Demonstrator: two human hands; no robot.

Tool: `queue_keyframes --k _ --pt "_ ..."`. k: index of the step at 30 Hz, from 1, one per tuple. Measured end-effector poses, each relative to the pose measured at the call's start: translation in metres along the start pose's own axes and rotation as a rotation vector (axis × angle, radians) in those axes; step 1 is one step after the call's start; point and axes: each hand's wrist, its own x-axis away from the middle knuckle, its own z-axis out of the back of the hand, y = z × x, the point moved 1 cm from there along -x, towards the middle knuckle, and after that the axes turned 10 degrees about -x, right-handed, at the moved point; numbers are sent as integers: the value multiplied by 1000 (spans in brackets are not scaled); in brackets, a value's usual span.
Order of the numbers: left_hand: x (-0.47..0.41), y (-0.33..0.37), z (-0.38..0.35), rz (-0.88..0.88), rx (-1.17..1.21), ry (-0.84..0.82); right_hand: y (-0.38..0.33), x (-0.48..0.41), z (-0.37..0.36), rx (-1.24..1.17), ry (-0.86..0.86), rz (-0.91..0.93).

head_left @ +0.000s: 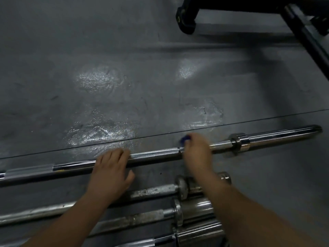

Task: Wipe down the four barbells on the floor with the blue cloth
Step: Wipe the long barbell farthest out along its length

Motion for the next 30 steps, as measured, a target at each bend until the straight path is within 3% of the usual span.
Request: queue_keyframes --k 4,7,10,12,20,30 --pt "12 0 -7 -33 -13 -50 -81 61 -55 -88 -106 112" --pt "14 -1 -8 -29 -2 -44 -93 56 -56 -224 -268 18" --pt "16 -1 -4 -39 -8 -61 -98 43 -34 -619 -508 -220" --pt "14 0 4 -35 -8 -35 -98 42 -17 -706 -574 -280" --pt "14 5 77 -62 -94 79 -96 64 34 -167 -230 214" --pt "41 5 254 -36 -148 376 -202 85 177 -58 238 651"
